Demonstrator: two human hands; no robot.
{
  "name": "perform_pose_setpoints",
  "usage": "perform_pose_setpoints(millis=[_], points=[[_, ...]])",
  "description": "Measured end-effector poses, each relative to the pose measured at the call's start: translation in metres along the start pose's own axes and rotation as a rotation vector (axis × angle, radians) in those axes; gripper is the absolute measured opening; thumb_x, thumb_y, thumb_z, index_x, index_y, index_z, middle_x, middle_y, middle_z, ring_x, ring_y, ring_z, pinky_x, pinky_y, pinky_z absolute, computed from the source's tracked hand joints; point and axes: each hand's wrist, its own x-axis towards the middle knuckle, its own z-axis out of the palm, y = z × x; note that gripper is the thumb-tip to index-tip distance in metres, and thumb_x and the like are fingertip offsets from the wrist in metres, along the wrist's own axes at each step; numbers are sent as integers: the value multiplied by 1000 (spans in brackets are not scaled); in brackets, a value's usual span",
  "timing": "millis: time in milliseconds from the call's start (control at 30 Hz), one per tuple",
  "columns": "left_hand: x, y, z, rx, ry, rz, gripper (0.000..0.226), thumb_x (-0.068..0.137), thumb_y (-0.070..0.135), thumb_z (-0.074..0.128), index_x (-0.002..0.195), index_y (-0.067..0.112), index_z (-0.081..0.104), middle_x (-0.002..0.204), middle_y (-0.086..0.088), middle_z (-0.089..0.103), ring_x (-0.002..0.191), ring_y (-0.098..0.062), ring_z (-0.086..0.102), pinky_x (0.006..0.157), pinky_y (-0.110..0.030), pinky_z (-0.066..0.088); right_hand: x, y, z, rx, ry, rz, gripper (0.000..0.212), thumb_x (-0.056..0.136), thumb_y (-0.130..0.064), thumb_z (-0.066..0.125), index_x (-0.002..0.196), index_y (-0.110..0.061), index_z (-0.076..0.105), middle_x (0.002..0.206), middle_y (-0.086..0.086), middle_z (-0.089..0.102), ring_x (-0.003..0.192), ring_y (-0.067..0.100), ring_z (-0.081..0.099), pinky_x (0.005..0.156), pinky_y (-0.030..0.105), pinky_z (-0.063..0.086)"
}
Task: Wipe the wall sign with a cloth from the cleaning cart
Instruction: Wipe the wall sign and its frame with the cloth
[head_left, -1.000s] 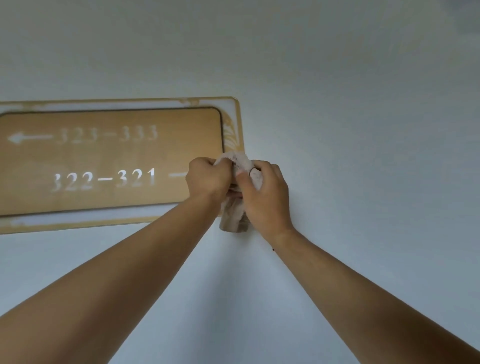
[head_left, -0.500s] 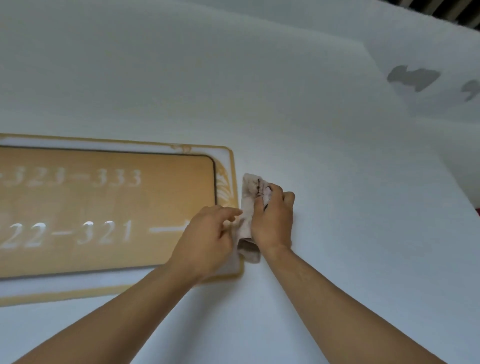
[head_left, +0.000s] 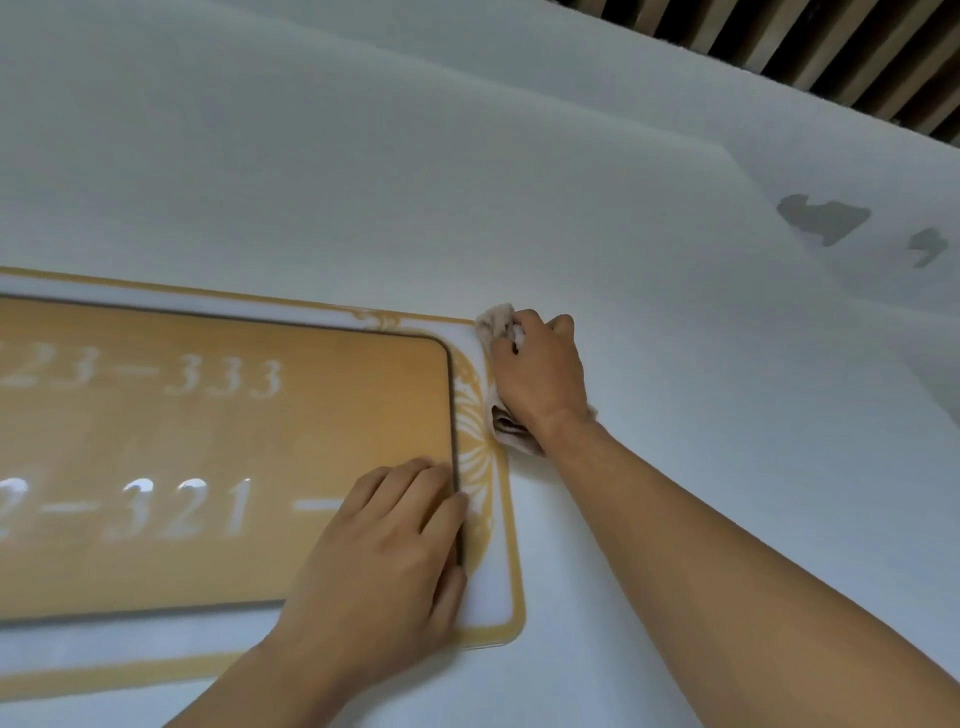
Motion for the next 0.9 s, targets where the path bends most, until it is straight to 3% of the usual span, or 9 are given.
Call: perform_pose_setpoints(millis=[100, 200, 300, 400, 533, 667, 767, 900], points=[[-3, 1, 1, 18, -3, -15, 42, 76, 25, 51, 111, 9, 68, 121, -11, 64, 118, -35, 57, 101, -41, 39, -2, 2, 1, 12, -9, 7, 39, 97, -53, 48, 119, -23, 60, 118, 4, 45, 94, 25, 58, 80, 38, 51], [-5, 3, 2, 24, -14, -23, 45, 75, 26, 51, 112, 8, 68, 124, -13, 64, 120, -35, 56, 103, -42, 39, 0, 4, -2, -34, -30, 7, 41, 99, -53, 49, 121, -21, 61, 118, 7, 51, 89, 23, 54, 76, 34, 43], [-7, 6, 3, 4, -23, -52, 46, 76, 26, 52, 115, 7, 67, 127, -14, 62, 123, -35, 55, 106, -41, 37, -5, 7, -9, -38, -60, -5, 37, 98, -50, 52, 106, -17, 65, 104, 5, 64, 91, 24, 60, 77, 36, 48], [-9, 8, 3, -26, -38, -73, 50, 76, 26, 50, 119, 6, 66, 132, -15, 60, 127, -35, 51, 110, -43, 36, -20, 8, -18, 1, -88, 14, 37, 96, -51, 56, 89, -16, 65, 85, 0, 66, 81, 23, 63, 71, 36, 52], [-15, 15, 1, -122, -21, -126, 49, 75, 22, 47, 118, 6, 65, 137, -14, 56, 134, -34, 45, 115, -48, 32, -49, 12, -29, 23, -128, 34, 33, 95, -45, 58, 81, -17, 65, 78, -1, 66, 76, 22, 64, 70, 38, 54], [-40, 38, -3, -230, 63, -143, 27, 71, 14, 51, 94, 7, 64, 111, -11, 58, 108, -33, 52, 105, -48, 37, -89, 20, -41, 9, -206, 59, 29, 91, -45, 63, 78, -19, 64, 78, -1, 67, 74, 21, 64, 68, 39, 55], [-79, 54, -4, -124, 5, 37, 14, 70, 17, 54, 79, 8, 60, 96, -12, 60, 90, -35, 55, 93, -47, 39, -125, 25, -51, -5, -238, 68, 29, 90, -47, 64, 77, -21, 62, 75, -4, 66, 73, 19, 63, 65, 36, 52], [-107, 54, -9, -69, -85, 149, 11, 71, 18, 54, 76, 9, 58, 93, -9, 61, 88, -34, 57, 93, -48, 39, -160, 30, -56, -15, -246, 92, 31, 90, -49, 63, 80, -19, 63, 77, -1, 66, 77, 21, 61, 67, 39, 53]])
